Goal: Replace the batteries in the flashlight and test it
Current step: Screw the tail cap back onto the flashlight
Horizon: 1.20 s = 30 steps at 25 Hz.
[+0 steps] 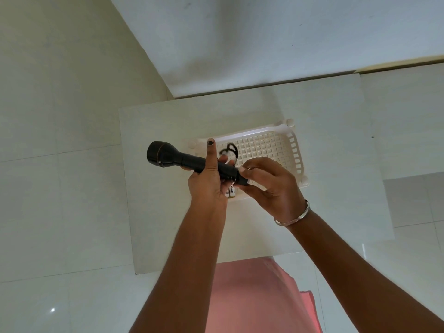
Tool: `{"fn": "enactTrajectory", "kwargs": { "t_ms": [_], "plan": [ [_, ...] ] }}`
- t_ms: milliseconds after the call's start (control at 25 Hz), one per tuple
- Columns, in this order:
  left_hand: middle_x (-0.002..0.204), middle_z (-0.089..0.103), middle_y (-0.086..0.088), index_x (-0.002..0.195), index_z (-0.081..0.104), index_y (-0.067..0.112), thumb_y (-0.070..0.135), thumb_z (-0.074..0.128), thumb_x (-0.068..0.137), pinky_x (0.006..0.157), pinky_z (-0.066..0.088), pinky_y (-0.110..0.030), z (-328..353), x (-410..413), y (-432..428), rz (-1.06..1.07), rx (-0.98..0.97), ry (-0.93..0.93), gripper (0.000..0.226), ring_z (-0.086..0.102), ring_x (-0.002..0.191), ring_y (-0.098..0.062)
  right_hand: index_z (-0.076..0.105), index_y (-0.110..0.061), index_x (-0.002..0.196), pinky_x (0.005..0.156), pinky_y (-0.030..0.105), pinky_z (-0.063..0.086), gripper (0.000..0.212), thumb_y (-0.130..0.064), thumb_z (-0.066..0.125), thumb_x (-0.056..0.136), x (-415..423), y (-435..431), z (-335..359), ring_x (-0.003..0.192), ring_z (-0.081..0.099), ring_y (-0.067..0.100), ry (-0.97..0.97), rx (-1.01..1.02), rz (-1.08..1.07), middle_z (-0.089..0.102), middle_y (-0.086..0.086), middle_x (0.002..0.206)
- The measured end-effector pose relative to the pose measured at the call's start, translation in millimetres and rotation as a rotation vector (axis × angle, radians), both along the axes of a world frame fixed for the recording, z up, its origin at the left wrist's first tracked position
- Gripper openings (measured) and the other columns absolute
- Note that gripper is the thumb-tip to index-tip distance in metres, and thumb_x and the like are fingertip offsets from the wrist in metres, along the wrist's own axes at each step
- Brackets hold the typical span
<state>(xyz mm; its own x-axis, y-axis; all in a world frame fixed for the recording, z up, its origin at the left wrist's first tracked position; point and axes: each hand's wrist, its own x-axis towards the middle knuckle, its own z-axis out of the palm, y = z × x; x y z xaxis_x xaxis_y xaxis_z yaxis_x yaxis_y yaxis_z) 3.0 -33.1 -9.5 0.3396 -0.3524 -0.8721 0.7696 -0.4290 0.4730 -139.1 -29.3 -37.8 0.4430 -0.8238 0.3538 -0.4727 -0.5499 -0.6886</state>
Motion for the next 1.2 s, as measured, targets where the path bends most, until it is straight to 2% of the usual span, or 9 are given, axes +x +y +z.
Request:
{"fn": "enactTrajectory", "kwargs": {
  "t_ms": [160, 280, 360, 440, 560, 640, 800, 960, 1200],
  "plan": [
    [0.087, 0.071, 0.008, 0.112, 0.055, 0.018, 0.052, 0.068, 0.079, 0.082, 0.053, -0.027, -2.8, -5.3, 0.6, -0.135, 0.022, -0.197, 0.050, 0.068, 0.077, -0.007, 0.067, 0.005, 0.090, 0.070, 0.024, 0.060, 0.032, -0.009, 0.085, 0.067, 5.0, 2.9, 8.4, 0.080, 0.071, 0.024, -0.104, 0.208, -0.118, 0.071, 0.018, 0.089],
    [0.092, 0.072, 0.010, 0.109, 0.055, 0.027, 0.045, 0.059, 0.090, 0.077, 0.043, -0.016, -1.9, -8.1, 6.7, -0.233, -0.088, -0.275, 0.027, 0.068, 0.081, -0.002, 0.063, -0.012, 0.093, 0.069, 0.021, 0.059, 0.033, -0.023, 0.083, 0.069, 16.1, 4.4, 21.3, 0.075, 0.072, 0.010, -0.303, 0.554, -0.259, 0.073, 0.003, 0.088],
    [0.094, 0.073, 0.001, 0.112, 0.052, 0.027, 0.038, 0.057, 0.093, 0.083, 0.052, -0.021, -1.4, -8.8, 11.2, -0.247, -0.170, -0.308, 0.022, 0.072, 0.088, -0.009, 0.061, -0.016, 0.095, 0.066, 0.025, 0.059, 0.031, -0.036, 0.073, 0.075, 20.5, 3.7, 25.3, 0.072, 0.070, 0.014, -0.356, 0.714, -0.287, 0.072, 0.002, 0.086],
    [0.097, 0.069, -0.011, 0.114, 0.048, 0.024, 0.034, 0.054, 0.095, 0.075, 0.059, -0.024, 0.7, -9.8, 12.6, -0.234, -0.227, -0.375, 0.022, 0.073, 0.084, -0.018, 0.060, -0.012, 0.093, 0.057, 0.030, 0.058, 0.036, -0.046, 0.059, 0.080, 23.3, 5.1, 27.8, 0.063, 0.068, 0.019, -0.345, 0.849, -0.270, 0.070, 0.007, 0.075],
    [0.103, 0.064, -0.022, 0.126, 0.040, 0.009, 0.030, 0.052, 0.097, 0.073, 0.062, -0.035, -0.4, -12.3, 14.4, -0.268, -0.236, -0.526, 0.038, 0.070, 0.086, -0.030, 0.062, -0.009, 0.084, 0.051, 0.026, 0.055, 0.033, -0.042, 0.057, 0.083, 22.9, 6.9, 29.1, 0.054, 0.067, 0.015, -0.476, 1.033, -0.261, 0.069, 0.002, 0.063],
    [0.103, 0.063, -0.018, 0.130, 0.039, 0.006, 0.024, 0.051, 0.098, 0.078, 0.061, -0.033, 0.4, -13.2, 15.3, -0.267, -0.211, -0.611, 0.039, 0.068, 0.092, -0.030, 0.066, -0.009, 0.087, 0.057, 0.024, 0.058, 0.025, -0.032, 0.067, 0.078, 18.6, 6.5, 30.0, 0.062, 0.072, 0.015, -0.525, 0.984, -0.258, 0.074, -0.001, 0.070],
    [0.093, 0.062, -0.001, 0.125, 0.039, 0.011, 0.023, 0.054, 0.097, 0.061, 0.058, -0.022, -1.1, -10.1, 12.2, -0.219, -0.129, -0.639, 0.034, 0.068, 0.080, -0.018, 0.068, -0.006, 0.096, 0.073, 0.016, 0.056, 0.035, -0.020, 0.081, 0.067, 8.7, 6.8, 25.4, 0.085, 0.071, 0.006, -0.277, 0.605, -0.231, 0.073, 0.006, 0.093],
    [0.088, 0.061, 0.004, 0.118, 0.040, 0.016, 0.023, 0.053, 0.097, 0.052, 0.053, -0.012, 0.8, -11.7, 13.4, -0.180, -0.116, -0.553, 0.026, 0.068, 0.067, -0.005, 0.065, -0.012, 0.099, 0.075, 0.010, 0.053, 0.036, -0.020, 0.080, 0.066, 9.2, 7.6, 25.7, 0.088, 0.067, -0.008, -0.323, 0.603, -0.227, 0.069, -0.006, 0.097],
    [0.095, 0.061, 0.000, 0.123, 0.041, 0.016, 0.023, 0.053, 0.097, 0.078, 0.058, -0.026, 6.9, -21.2, 17.8, -0.209, -0.143, -0.617, 0.029, 0.065, 0.082, -0.011, 0.066, -0.016, 0.092, 0.074, 0.013, 0.054, 0.033, -0.023, 0.079, 0.063, 9.6, 11.5, 25.9, 0.082, 0.070, -0.002, -0.404, 0.684, -0.266, 0.070, -0.007, 0.092]
  ]
}}
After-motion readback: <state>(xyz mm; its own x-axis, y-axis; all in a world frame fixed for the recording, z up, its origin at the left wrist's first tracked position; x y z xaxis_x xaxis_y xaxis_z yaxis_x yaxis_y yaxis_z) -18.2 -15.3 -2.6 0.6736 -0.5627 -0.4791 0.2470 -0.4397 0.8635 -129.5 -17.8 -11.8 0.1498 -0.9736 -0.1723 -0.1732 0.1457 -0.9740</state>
